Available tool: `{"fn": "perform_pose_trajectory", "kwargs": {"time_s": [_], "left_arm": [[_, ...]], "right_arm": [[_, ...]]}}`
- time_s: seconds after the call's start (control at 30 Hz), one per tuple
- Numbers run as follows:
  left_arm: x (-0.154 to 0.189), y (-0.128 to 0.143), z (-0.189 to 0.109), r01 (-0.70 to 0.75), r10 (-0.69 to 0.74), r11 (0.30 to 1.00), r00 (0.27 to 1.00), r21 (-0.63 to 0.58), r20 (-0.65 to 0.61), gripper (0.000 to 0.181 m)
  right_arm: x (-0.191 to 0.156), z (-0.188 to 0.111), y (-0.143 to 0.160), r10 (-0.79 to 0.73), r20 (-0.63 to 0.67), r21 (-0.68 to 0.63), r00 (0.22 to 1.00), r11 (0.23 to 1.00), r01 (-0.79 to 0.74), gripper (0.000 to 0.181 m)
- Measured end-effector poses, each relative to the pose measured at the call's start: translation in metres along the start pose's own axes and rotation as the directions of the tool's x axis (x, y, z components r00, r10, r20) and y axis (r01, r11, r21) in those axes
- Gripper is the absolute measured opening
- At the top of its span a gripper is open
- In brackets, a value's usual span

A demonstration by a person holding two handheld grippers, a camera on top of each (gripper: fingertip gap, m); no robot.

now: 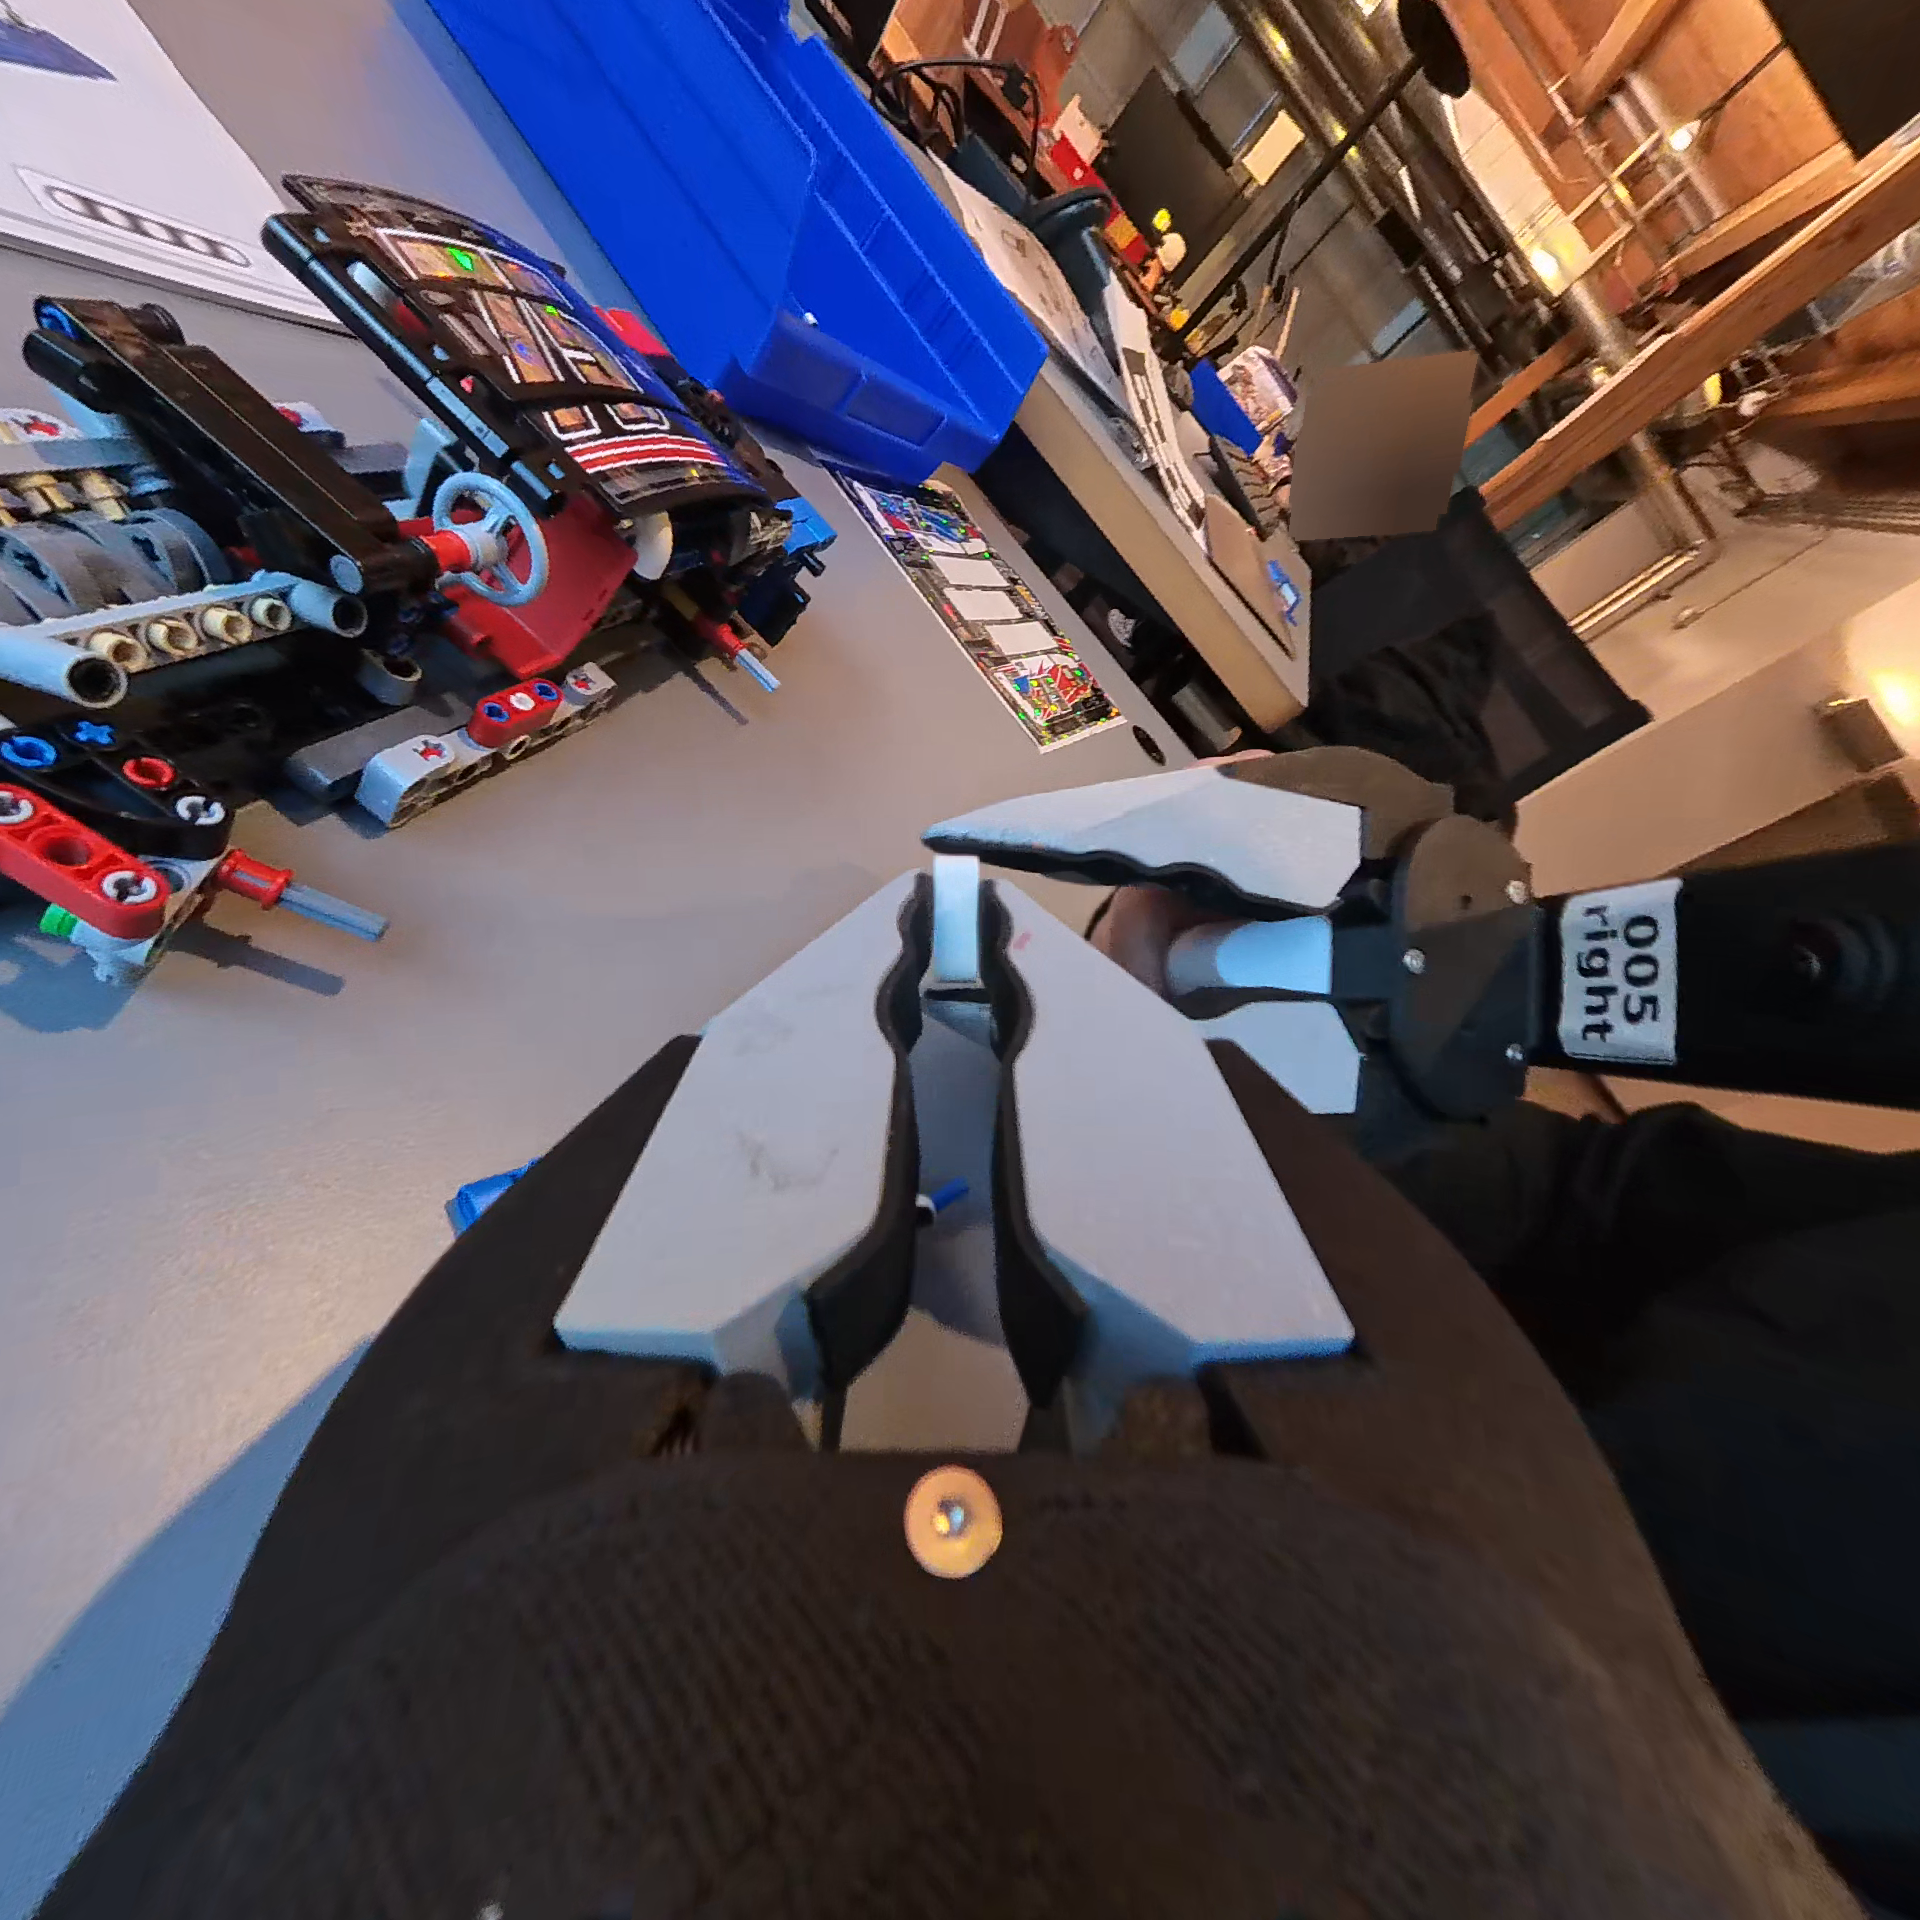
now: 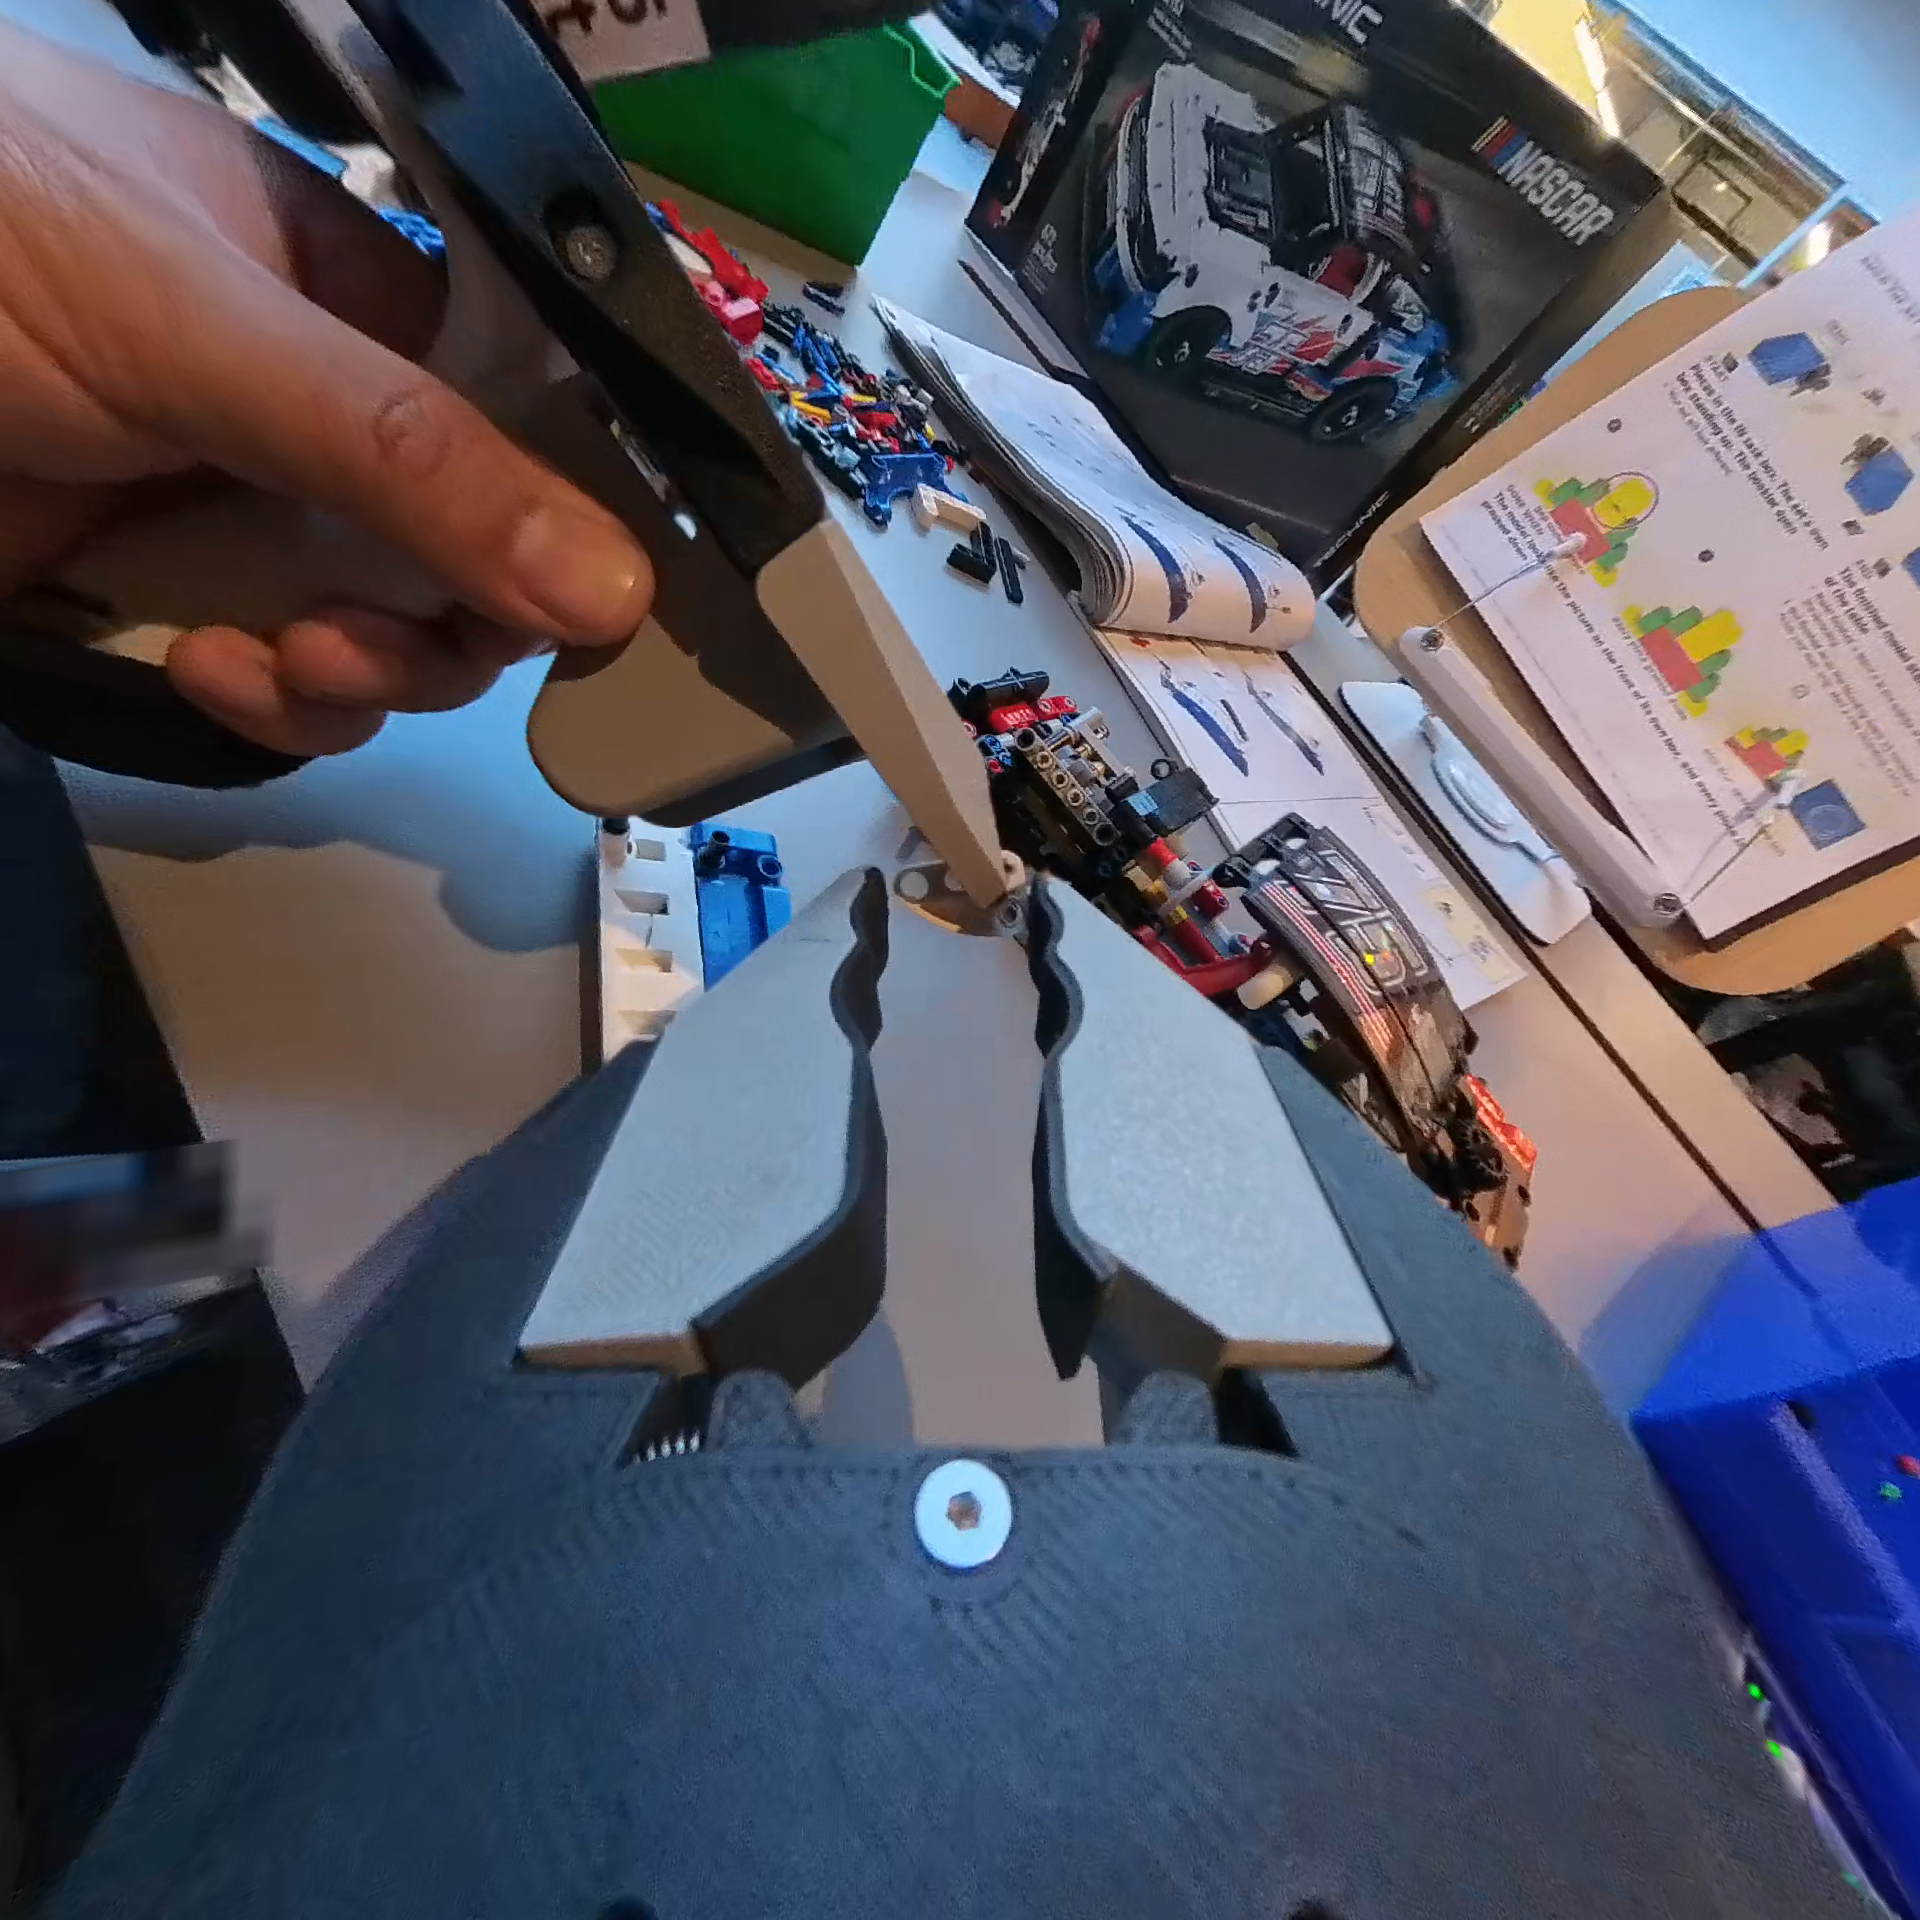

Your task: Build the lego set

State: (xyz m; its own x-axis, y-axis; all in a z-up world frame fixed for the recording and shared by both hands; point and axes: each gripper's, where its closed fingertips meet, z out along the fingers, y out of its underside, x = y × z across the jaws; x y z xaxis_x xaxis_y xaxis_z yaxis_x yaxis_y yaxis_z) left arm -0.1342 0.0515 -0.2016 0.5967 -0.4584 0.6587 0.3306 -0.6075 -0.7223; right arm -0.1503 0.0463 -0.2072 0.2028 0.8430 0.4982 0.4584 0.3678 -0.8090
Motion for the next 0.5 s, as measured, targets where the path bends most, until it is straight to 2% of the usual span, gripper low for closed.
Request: {"fn": "perform_pose_trajectory", "kwargs": {"time_s": [0.2, 0.3, 0.4, 0.43, 0.5], "left_arm": [[-0.005, 0.004, 0.002, -0.063, 0.064, 0.998, 0.996, -0.015, 0.067, 0.005], [-0.002, 0.004, 0.002, -0.124, 0.126, 0.992, 0.990, -0.035, 0.060, 0.005], [0.004, 0.000, -0.004, -0.221, 0.222, 0.968, 0.975, -0.115, -0.005, 0.008], [0.005, -0.002, -0.008, -0.286, 0.284, 0.945, 0.958, -0.159, -0.035, 0.021], [0.009, 0.013, -0.019, -0.416, 0.381, 0.844, 0.910, -0.339, -0.166, 0.031]], "right_arm": [[-0.001, 0.002, 0.005, -0.082, -0.032, -0.046, 0.996, 0.996, 0.080, 0.023], [-0.001, 0.000, 0.004, -0.041, -0.008, -0.019, 0.999, 0.999, 0.041, 0.023], [-0.001, -0.006, 0.007, 0.049, 0.052, 0.006, 0.997, 0.999, -0.050, 0.022], [0.000, -0.010, 0.012, 0.074, 0.073, 0.003, 0.995, 0.997, -0.074, 0.022], [-0.006, -0.020, 0.021, 0.151, 0.172, 0.004, 0.974, 0.988, -0.154, 0.022]]}}
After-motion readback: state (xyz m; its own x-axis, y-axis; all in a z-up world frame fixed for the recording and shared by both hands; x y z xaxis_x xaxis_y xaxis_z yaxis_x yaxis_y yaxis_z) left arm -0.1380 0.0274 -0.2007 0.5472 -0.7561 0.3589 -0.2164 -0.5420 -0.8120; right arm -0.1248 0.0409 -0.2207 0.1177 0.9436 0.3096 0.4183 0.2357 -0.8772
